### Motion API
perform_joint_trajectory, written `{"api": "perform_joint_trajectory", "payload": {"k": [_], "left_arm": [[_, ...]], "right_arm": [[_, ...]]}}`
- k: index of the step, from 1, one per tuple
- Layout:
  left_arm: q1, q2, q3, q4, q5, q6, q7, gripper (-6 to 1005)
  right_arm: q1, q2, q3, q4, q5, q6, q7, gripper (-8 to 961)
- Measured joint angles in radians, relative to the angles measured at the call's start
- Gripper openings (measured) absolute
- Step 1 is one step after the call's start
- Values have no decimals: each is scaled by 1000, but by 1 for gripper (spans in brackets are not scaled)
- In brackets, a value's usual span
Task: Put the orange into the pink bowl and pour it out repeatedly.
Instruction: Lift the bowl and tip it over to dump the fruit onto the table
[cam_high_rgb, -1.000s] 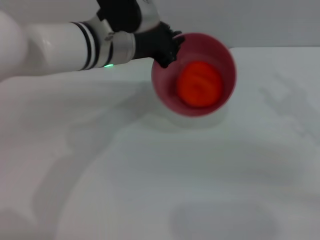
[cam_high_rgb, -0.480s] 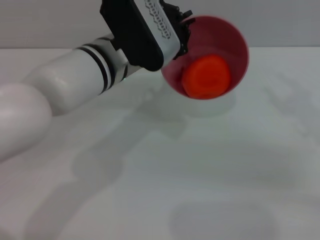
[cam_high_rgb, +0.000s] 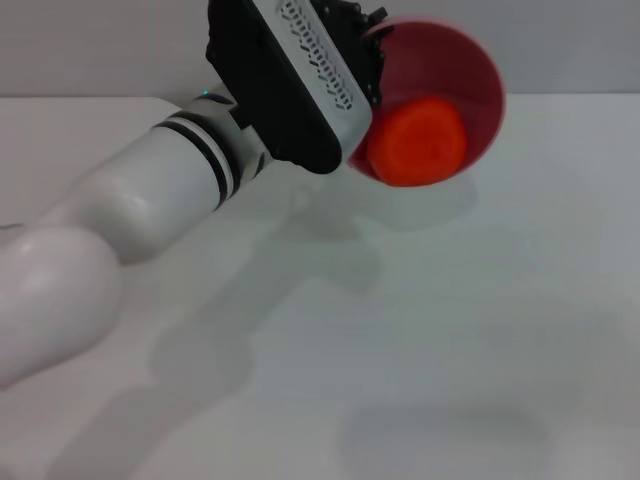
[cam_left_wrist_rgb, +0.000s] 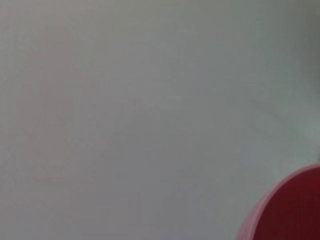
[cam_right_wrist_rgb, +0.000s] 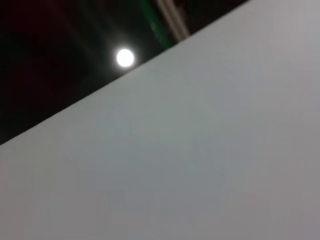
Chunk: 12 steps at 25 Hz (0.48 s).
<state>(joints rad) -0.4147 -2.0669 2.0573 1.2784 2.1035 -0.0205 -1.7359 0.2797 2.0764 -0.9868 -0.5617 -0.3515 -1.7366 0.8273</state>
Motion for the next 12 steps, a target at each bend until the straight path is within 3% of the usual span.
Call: {"api": "perform_joint_trajectory", "payload": {"k": [12], "left_arm": [[3, 1, 126, -20, 1, -221, 34, 43]], "right_arm": [[-8, -3, 15, 32, 29, -10, 1, 647]]}}
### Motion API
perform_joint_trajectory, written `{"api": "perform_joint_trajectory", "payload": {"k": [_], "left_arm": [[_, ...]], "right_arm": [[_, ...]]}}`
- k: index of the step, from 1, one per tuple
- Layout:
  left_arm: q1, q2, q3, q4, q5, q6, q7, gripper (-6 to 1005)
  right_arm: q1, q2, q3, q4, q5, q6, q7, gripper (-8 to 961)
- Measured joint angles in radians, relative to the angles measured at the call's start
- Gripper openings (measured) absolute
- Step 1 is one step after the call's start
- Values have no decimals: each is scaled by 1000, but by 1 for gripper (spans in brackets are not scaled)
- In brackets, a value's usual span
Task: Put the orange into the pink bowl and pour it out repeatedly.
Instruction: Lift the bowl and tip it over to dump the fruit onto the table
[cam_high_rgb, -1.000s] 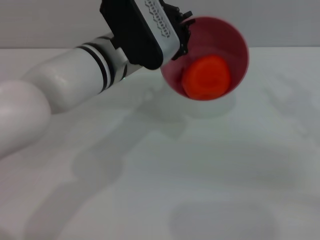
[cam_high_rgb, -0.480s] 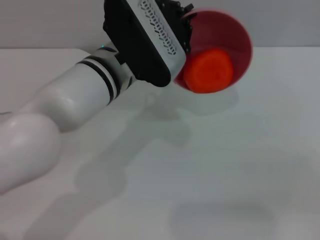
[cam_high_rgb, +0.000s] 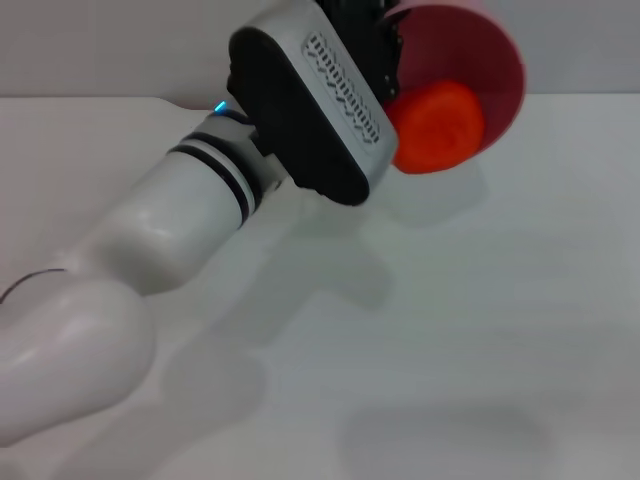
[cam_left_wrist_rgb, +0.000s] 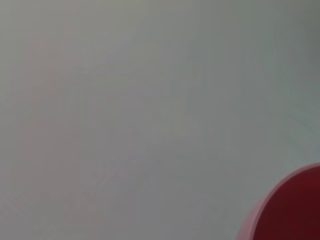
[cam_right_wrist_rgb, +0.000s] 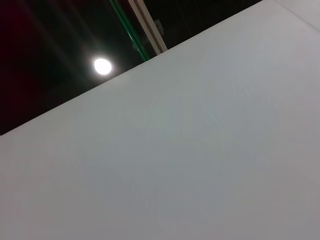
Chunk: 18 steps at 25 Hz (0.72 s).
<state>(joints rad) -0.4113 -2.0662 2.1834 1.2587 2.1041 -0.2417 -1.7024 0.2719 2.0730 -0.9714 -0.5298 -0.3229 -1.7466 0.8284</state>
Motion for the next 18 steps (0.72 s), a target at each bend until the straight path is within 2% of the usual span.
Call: {"api": "perform_joint_trajectory", "payload": {"k": [9, 18], "left_arm": [[-7, -1, 71, -19, 1, -129, 2, 43], [-12, -3, 120, -23, 1, -184, -7, 43]], "right_arm": [[18, -1, -11, 4, -4, -5, 4, 640], [30, -1, -15, 13, -8, -5, 4, 632]]}}
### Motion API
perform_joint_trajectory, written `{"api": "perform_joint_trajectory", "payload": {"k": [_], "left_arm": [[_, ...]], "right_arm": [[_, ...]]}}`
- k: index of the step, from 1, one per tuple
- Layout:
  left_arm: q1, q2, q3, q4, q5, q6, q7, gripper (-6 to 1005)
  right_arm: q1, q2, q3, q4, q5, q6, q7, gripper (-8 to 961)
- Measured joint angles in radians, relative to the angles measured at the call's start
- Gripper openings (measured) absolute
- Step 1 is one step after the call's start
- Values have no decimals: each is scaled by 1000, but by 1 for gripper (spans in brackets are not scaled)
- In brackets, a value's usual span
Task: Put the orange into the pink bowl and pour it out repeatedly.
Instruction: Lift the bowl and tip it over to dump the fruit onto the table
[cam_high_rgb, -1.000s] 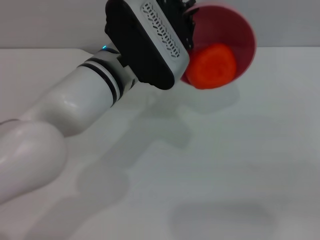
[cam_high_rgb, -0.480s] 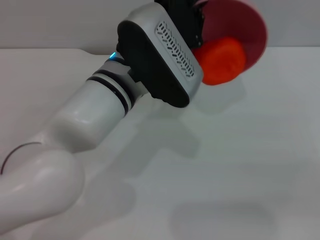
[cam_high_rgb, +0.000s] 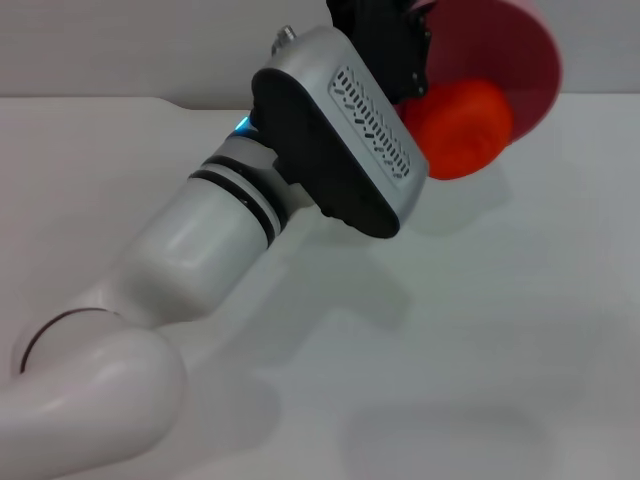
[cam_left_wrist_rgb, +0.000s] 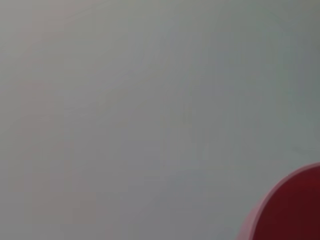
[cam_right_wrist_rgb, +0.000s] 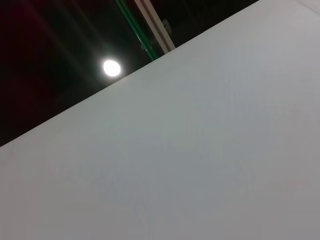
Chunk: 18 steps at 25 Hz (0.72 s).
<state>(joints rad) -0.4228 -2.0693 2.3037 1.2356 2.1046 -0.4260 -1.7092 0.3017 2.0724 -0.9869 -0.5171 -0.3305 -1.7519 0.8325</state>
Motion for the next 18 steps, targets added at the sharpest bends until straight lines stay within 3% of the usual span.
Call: {"api": "perform_joint_trajectory", "payload": {"k": [18], "left_arm": [[-11, -1, 18, -10, 0, -16, -2, 44]], "right_arm": [[17, 2, -12, 17, -4, -10, 0, 617]]}}
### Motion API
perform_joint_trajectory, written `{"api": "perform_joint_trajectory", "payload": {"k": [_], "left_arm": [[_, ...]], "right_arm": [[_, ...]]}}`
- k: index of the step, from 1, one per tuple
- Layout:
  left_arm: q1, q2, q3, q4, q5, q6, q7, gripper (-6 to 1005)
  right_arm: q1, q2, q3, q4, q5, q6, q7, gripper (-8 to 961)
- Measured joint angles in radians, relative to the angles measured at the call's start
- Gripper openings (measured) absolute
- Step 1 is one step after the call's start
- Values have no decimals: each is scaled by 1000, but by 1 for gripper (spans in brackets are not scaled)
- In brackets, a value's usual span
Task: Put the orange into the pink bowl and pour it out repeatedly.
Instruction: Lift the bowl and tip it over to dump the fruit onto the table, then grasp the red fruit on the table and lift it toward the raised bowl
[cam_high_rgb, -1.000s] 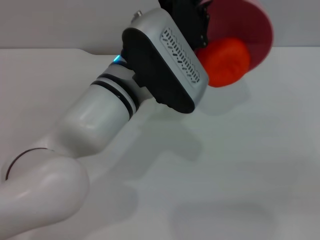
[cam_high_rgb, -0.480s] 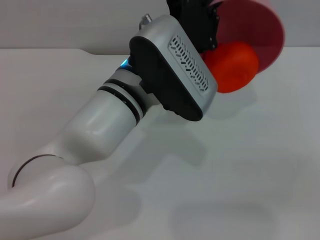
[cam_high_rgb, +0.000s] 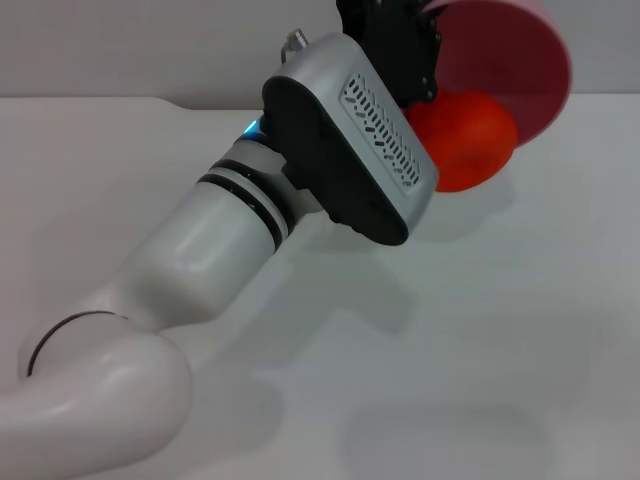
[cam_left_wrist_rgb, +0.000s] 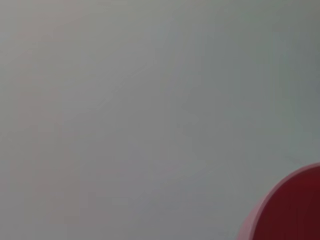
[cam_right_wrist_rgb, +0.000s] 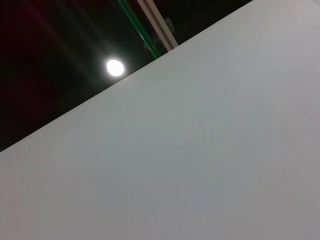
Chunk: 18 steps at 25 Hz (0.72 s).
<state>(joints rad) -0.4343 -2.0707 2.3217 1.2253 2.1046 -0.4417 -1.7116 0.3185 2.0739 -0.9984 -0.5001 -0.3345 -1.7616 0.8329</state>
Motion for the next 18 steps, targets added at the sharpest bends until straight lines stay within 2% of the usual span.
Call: {"api": "perform_joint_trajectory", "payload": {"k": [12, 16, 18], "left_arm": [[0, 0, 16, 0, -1, -23, 1, 43], [-3, 1, -22, 29, -8, 59, -32, 43], [-11, 3, -99, 67, -9, 186, -86, 43]], "right_arm": [[8, 0, -9, 4, 0, -1, 0, 606], [9, -1, -16, 14, 0, -1, 0, 603], [9, -1, -18, 24, 0, 0, 1, 601]]}}
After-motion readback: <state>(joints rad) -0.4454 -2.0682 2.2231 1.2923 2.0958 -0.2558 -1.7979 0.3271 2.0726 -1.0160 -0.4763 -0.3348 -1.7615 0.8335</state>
